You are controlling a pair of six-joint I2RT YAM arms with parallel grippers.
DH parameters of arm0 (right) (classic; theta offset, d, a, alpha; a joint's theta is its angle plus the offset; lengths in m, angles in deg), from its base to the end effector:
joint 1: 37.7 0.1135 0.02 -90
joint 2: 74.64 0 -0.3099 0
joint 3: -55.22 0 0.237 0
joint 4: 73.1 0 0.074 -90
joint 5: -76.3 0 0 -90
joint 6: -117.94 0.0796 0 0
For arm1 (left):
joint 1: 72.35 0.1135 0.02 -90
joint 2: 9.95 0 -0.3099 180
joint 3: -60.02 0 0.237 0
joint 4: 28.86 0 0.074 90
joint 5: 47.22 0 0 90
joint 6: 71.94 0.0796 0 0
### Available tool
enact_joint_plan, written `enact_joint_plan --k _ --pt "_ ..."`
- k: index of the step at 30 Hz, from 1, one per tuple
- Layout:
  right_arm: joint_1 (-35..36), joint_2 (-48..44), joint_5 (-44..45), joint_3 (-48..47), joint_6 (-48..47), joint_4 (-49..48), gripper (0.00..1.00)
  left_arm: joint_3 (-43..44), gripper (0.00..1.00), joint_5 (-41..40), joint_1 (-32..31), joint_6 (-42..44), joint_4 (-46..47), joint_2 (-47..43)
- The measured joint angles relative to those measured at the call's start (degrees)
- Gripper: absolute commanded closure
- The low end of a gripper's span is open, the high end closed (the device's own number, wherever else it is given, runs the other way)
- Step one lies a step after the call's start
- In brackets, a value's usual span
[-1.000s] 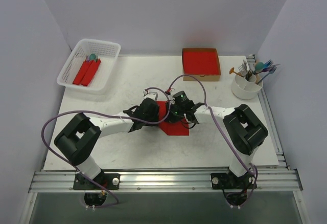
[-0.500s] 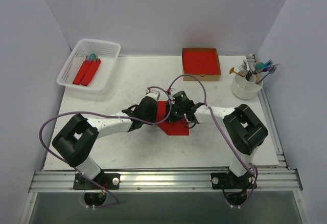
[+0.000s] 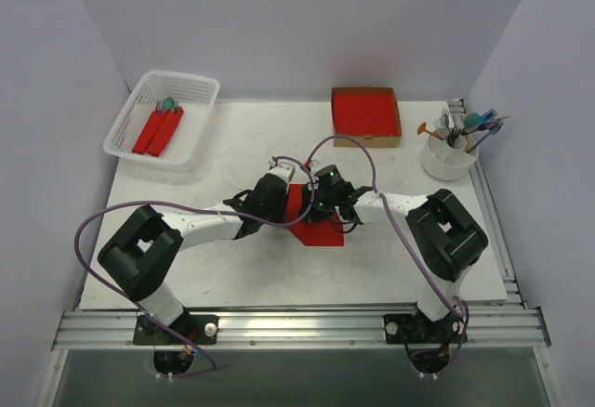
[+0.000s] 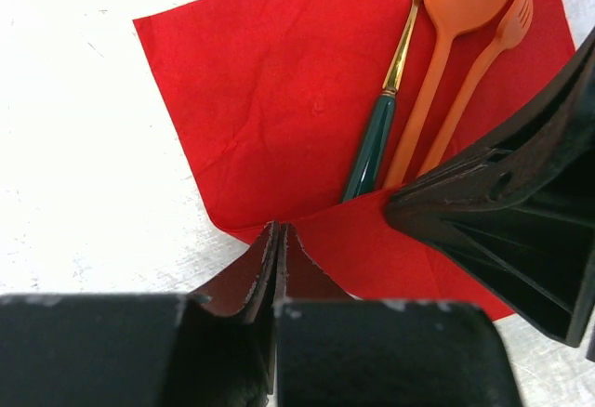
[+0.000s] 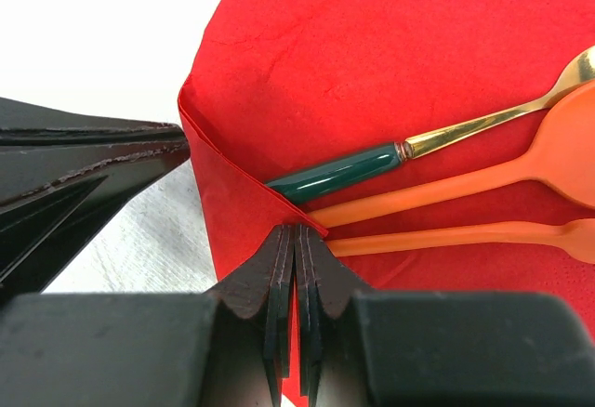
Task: Place the utensils on the paper napkin and roll it up
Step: Roll the napkin at the center of the board.
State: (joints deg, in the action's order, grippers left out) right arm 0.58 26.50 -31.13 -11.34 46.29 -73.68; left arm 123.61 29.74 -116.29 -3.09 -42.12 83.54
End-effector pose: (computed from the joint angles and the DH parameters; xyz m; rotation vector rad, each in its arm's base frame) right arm 0.2987 0.2661 0.1992 -0.5740 2.1999 0.8773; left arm 0.2680 -0.2333 0.2010 0.3455 2.2952 -0.3169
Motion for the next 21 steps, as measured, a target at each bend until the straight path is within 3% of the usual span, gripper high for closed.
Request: enact_joint_plan --k 21 --pt "0.0 0.4 0.0 0.0 0.0 -0.1 0.98 -4.7 0.98 1.6 -0.2 4.6 5.7 1.2"
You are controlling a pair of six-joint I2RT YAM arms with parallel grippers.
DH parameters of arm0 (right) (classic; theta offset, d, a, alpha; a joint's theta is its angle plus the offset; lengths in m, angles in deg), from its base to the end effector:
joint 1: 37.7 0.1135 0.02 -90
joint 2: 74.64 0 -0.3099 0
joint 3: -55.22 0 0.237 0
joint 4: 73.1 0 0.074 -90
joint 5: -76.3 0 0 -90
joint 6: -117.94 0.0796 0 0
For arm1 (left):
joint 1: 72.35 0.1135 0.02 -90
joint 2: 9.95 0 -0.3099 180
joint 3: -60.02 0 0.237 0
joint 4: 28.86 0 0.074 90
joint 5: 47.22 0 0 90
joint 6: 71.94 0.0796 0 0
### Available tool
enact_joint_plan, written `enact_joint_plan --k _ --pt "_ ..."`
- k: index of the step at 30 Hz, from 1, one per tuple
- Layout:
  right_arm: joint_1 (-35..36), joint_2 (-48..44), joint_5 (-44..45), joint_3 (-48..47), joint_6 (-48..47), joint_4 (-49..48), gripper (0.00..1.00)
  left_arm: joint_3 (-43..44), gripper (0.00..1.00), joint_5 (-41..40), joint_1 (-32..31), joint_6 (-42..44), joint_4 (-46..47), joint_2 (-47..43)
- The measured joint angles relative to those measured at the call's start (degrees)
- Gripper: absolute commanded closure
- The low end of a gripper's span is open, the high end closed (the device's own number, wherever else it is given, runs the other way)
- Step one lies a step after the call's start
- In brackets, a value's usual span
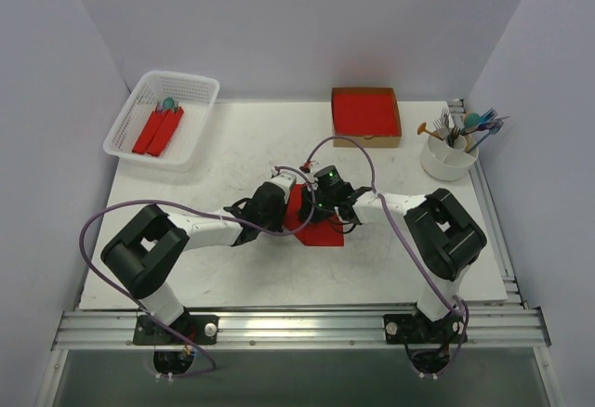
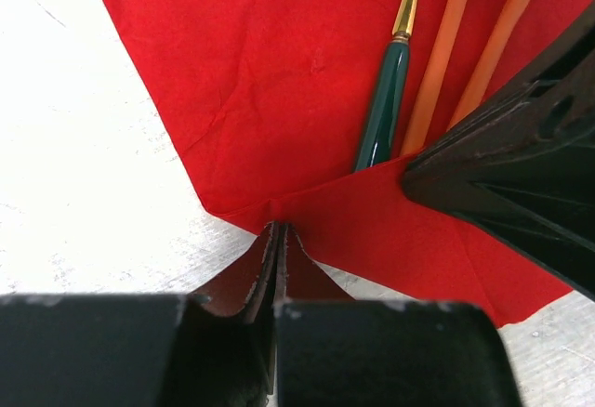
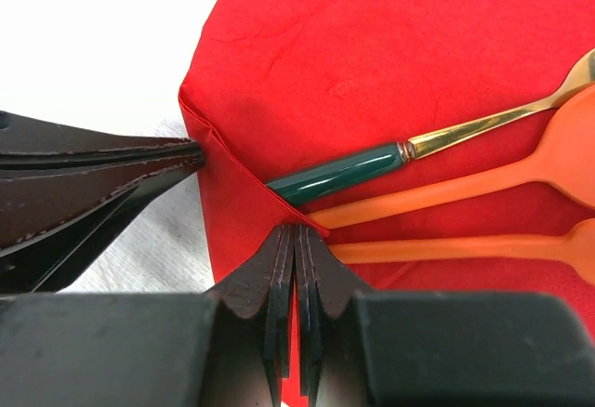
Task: Place the utensils on the paper napkin and roll it up
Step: Roll the napkin at the center of the board.
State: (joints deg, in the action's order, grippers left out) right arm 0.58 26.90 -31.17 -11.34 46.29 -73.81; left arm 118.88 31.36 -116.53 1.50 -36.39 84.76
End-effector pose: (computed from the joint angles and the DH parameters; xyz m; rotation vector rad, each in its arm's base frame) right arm 0.2993 0.2666 0.1968 -0.5747 2.2048 0.8767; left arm 0.2606 -0.2313 0.1791 0.4581 2.2837 -0.3062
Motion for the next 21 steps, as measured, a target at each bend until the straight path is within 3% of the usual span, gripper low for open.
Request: enact_joint_plan --k 21 --pt "-0.1 0.3 -0.7 0.0 0.0 -0.3 0.98 1.1 0.97 -0.7 0.0 2.2 0.0 1.4"
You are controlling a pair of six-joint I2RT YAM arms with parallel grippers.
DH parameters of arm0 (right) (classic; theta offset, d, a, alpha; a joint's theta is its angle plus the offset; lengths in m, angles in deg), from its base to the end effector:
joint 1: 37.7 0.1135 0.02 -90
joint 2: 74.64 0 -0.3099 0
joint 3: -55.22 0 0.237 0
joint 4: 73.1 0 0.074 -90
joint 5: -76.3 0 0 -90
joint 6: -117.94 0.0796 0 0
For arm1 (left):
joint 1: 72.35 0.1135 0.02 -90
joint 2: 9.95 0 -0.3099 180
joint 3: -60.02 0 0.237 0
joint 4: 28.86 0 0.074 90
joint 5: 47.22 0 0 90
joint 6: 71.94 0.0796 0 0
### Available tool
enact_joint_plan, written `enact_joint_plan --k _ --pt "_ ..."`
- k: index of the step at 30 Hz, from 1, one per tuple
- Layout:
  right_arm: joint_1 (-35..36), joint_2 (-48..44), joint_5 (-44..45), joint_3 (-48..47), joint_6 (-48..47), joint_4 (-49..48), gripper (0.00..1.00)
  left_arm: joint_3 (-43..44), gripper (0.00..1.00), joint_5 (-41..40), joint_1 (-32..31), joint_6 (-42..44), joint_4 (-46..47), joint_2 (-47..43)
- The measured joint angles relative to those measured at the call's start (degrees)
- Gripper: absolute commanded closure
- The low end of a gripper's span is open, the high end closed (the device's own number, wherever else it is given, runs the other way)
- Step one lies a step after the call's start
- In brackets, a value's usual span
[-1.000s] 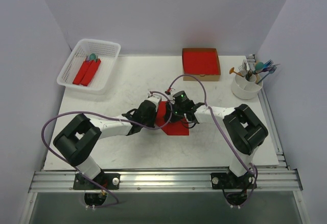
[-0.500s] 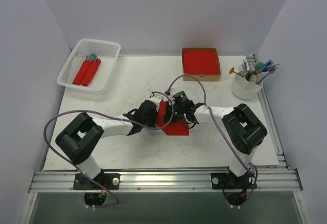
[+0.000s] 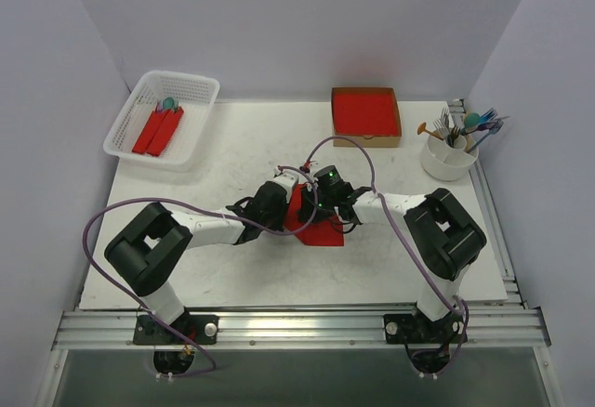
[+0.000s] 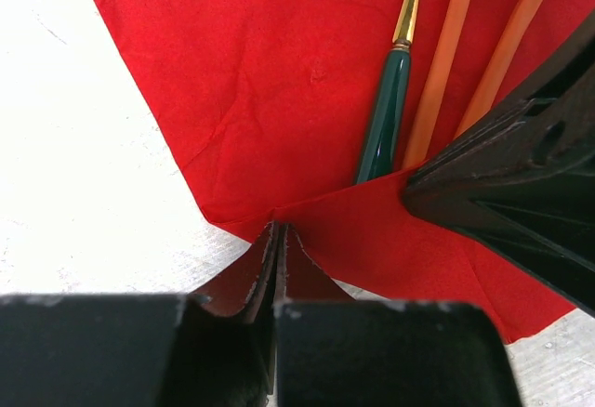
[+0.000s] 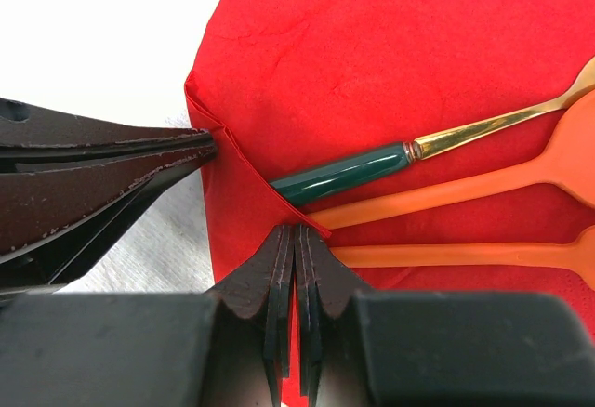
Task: Place the utensils on the paper napkin and roll it up
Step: Roll the napkin at the center of the board.
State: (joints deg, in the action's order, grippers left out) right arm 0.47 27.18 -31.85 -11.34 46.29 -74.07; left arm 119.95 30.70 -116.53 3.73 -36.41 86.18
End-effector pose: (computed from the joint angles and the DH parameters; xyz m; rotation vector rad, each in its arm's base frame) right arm 0.2996 0.2671 0.1957 -0.5799 2.2051 0.8881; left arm 0.2655 -0.2348 0.1767 0.4976 2.2751 -0.2708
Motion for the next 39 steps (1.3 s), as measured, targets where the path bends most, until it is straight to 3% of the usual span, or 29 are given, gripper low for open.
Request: enact_joint_plan --k 8,27,34,39 --pt "-0.2 0.1 -0.3 0.0 0.0 0.0 0.98 0.0 0.79 0.3 0.0 0.2 0.0 0.1" --pt "-0.3 0.2 -0.4 0.0 0.0 0.0 0.98 0.2 0.64 1.4 0.3 0.7 -0.6 0.0" --pt "-0.3 0.2 -0.4 0.0 0.0 0.0 0.99 0.3 0.46 1.6 0.4 2.0 -1.2 -0.2" --pt "-0.3 0.2 -0.4 0.0 0.0 0.0 0.99 0.9 0.43 1.6 0.5 2.6 -2.4 -0.2"
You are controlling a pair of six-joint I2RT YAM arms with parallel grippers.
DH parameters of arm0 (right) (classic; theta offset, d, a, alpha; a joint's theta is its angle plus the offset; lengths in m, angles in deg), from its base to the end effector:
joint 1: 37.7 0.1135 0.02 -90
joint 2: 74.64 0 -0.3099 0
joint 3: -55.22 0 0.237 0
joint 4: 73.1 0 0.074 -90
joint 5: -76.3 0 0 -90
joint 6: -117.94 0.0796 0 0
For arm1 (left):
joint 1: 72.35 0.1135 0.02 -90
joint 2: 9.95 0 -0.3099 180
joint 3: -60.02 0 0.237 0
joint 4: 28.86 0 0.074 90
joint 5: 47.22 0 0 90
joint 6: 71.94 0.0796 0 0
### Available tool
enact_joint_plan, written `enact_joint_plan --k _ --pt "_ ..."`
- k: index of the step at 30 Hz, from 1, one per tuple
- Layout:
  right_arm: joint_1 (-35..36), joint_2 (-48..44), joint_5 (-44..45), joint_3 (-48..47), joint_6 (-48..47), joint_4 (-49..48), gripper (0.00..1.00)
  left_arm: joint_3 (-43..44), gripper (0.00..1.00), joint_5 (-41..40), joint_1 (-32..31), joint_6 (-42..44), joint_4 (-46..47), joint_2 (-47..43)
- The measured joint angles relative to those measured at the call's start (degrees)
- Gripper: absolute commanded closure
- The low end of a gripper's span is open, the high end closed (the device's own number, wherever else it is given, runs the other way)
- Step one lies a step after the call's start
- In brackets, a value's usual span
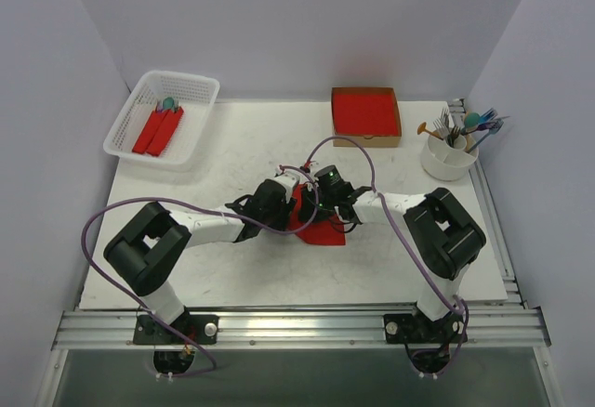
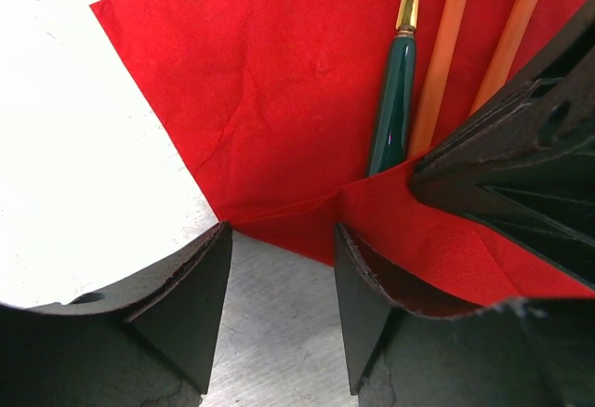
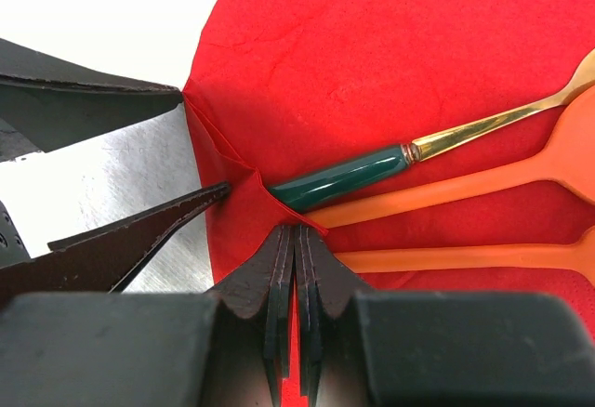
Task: Place the utensils on the paper napkin and roll it up
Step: Roll the napkin at the center of the board.
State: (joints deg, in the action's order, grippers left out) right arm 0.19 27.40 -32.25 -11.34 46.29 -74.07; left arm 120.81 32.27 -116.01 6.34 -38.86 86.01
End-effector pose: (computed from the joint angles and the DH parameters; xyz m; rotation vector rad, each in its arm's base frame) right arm 0.3008 0.2661 0.1943 -0.5788 2.2095 0.8920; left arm 0.2656 -0.2334 0.1772 0.5622 2.2893 -0.2597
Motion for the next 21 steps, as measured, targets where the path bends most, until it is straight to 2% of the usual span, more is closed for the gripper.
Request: enact_joint_plan --k 9,15,18,19,21 --pt "0.0 0.0 0.0 0.0 0.0 0.0 0.99 0.3 0.43 -0.8 0.0 -0.1 -1.4 -0.9" --pt "0.0 0.0 0.0 0.0 0.0 0.0 0.99 -1.1 0.44 -2.1 0.0 -0.3 -1.4 -7.5" --pt "0.0 0.0 0.0 0.0 0.0 0.0 0.99 -1.3 0.64 -2.1 0.0 -0.3 -0.8 -9.9" --pt "0.0 0.0 0.0 0.0 0.0 0.0 0.99 -1.3 0.81 -1.7 0.0 -0.2 -0.4 -10.1" --pt "0.0 0.0 0.0 0.0 0.0 0.0 0.99 -1.2 0.97 -0.8 0.1 -0.2 -0.2 -9.7"
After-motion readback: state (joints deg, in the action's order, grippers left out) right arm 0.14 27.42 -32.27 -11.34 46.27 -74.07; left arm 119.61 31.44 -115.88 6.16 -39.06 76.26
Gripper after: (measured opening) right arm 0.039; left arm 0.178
